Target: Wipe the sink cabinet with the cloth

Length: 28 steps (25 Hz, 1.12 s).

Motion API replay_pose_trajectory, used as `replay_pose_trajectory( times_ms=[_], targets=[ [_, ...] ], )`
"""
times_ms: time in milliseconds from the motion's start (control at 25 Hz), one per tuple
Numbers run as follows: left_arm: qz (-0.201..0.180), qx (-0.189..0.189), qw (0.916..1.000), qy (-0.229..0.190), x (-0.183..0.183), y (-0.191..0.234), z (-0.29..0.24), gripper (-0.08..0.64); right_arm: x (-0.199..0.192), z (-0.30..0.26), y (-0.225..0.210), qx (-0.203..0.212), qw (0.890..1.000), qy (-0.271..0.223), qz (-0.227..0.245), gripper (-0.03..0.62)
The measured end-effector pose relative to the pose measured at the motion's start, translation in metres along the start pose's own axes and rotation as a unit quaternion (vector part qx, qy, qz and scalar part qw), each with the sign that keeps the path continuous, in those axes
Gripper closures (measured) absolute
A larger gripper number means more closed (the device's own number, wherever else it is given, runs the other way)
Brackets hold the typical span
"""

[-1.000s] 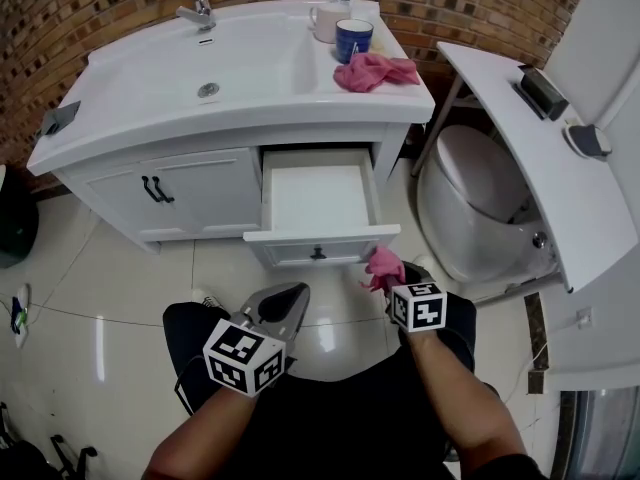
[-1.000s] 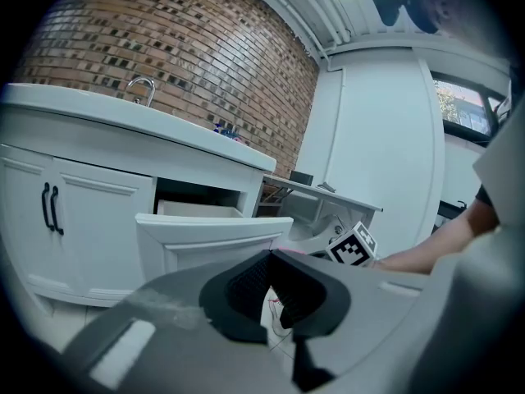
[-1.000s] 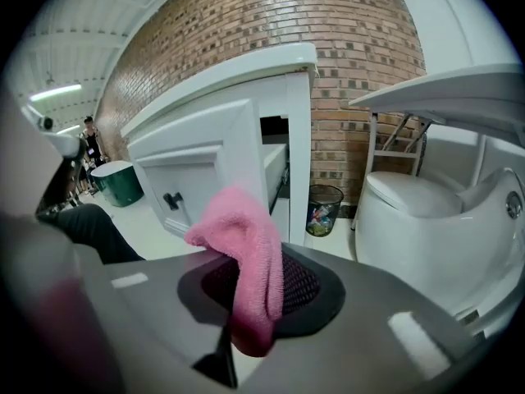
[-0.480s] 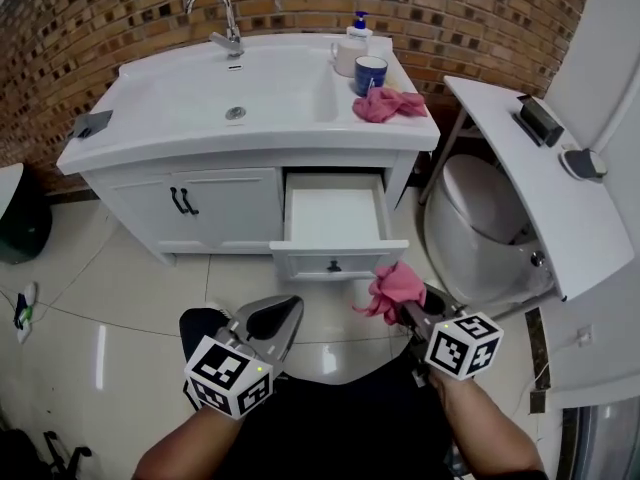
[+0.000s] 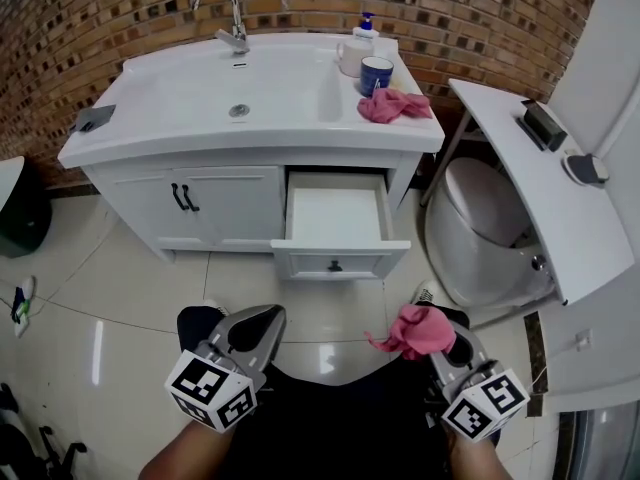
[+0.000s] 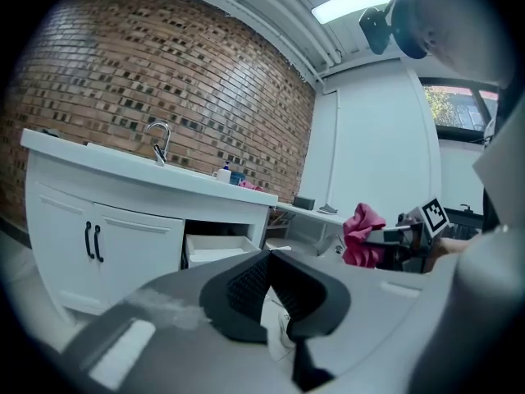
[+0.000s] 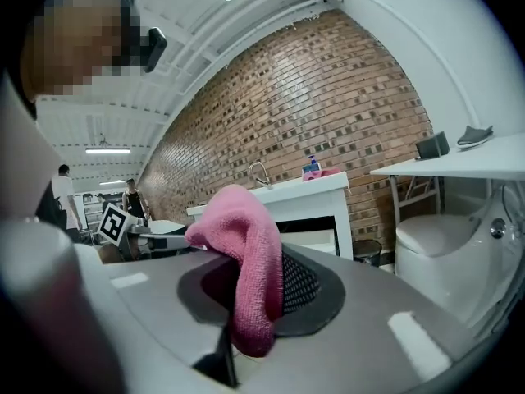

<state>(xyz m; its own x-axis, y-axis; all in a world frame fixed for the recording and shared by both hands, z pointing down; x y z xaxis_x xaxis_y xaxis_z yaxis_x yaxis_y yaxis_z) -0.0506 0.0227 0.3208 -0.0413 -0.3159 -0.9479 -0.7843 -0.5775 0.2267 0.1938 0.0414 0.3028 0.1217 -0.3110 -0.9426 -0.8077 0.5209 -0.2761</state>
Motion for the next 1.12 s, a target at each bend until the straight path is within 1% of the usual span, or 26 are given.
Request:
replay_pose_trajectory(
  times_ms=[120,200,320,440,760,1120],
  targets=[
    [-0.002,-0.006,1.0000,0.002,0.003,-0.003,-0.003,0.554,-0.006,0.000,-0.004,0.003,1.000,0.004,-0.013,0.514],
    [-0.007,-0.017,0.9998,0.005,0.003,-0.009,-0.004,0.554,-0.009,0.000,-0.003,0.006,1.000,0.009,-0.016,0.514],
    [-0.018,-0.025,0.9994,0.011,0.001,-0.017,-0.004,0.554,-0.012,0.000,0.001,0.008,1.000,0.015,-0.001,0.514],
    [-0.021,-0.028,0.9992,0.019,-0.004,-0.021,-0.005,0.554,-0.018,0.002,0.001,0.010,1.000,0.026,0.007,0.514],
    [-0.025,-0.041,0.9986,0.021,-0.005,-0.030,-0.013,0.554,-0.019,0.006,-0.005,0.004,0.999,0.030,0.011,0.514],
    [-0.024,-0.034,0.9990,0.014,-0.002,-0.027,-0.013,0.554,-0.020,0.006,-0.008,-0.002,0.999,0.029,0.014,0.515]
  ],
)
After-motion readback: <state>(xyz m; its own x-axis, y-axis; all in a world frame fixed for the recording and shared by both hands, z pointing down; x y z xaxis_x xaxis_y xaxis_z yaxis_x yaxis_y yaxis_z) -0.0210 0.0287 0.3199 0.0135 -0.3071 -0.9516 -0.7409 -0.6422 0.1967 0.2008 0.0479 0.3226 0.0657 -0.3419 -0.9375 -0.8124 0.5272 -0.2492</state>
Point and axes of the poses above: the fingertips, and each gripper's own axes: z backward along the fingers, y to its left, x out of its top, the point moved 3 cm from there along z, backward along the fingers
